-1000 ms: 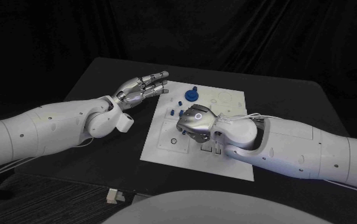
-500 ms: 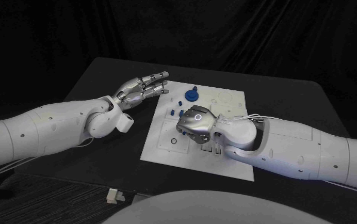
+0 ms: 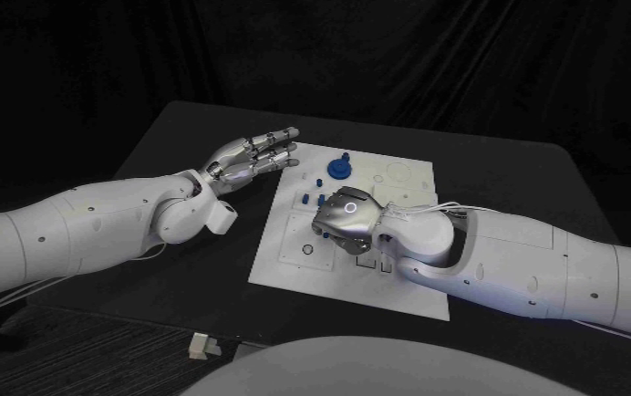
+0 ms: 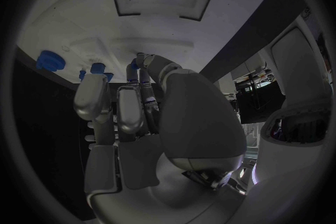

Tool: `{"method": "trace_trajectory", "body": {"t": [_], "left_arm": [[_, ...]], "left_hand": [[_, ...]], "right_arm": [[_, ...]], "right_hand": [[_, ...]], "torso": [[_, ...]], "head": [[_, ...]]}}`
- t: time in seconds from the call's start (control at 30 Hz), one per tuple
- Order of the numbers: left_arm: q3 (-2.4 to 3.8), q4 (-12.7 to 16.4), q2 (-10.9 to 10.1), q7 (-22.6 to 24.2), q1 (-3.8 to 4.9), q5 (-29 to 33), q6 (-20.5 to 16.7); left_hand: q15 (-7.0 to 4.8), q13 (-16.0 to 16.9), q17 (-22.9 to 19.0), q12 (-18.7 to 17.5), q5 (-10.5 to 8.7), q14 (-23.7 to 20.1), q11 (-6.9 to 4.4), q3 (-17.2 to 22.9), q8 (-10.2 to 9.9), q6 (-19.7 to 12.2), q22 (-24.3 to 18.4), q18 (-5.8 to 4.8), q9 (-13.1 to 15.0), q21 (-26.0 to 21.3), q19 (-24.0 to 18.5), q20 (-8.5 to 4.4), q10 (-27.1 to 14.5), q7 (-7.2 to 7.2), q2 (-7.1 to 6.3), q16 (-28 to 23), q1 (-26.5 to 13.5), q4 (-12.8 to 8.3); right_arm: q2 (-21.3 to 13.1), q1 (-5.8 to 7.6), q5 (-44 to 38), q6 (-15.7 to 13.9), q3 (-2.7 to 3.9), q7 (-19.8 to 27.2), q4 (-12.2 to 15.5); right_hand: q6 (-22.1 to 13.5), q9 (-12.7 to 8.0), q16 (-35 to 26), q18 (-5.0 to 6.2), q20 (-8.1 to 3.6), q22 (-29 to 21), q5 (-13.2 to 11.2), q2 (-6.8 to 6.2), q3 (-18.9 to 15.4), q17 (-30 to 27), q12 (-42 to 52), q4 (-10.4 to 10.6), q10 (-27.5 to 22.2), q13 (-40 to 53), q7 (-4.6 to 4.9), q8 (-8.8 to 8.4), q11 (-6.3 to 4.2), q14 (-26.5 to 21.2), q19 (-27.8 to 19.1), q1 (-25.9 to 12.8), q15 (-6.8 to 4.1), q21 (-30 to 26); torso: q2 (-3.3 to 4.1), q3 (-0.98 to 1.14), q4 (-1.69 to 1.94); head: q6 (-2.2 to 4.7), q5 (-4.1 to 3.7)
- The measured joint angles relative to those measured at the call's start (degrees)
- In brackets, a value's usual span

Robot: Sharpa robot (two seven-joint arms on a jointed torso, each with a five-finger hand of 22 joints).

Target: Assemble the parts on the task board

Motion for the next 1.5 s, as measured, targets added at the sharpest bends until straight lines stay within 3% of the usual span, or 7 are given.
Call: {"method": "trace_trajectory", "body": {"t": [1.5], "left_arm": [[0.00,-0.57,0.15,-0.40,-0.12,0.00,0.07]], "left_hand": [[0.00,0.00,0.00,0.00,0.00,0.00,0.00,0.31,0.00,0.00,-0.09,0.00,0.00,0.00,0.00,0.00,0.00,0.00,0.00,0.00,0.00,0.00]], "right_arm": [[-0.24,-0.09,5.35,-1.32,-0.03,1.51,0.44]], "right_hand": [[-0.20,-0.09,0.00,0.00,0.00,-0.02,-0.46,0.30,-0.16,0.02,0.27,-0.14,-0.01,0.87,0.20,-0.27,-0.02,0.00,0.00,-0.37,0.00,0.00]], "torso": [[-0.02,0.00,-0.01]], "head": [[0.00,0.40]]}}
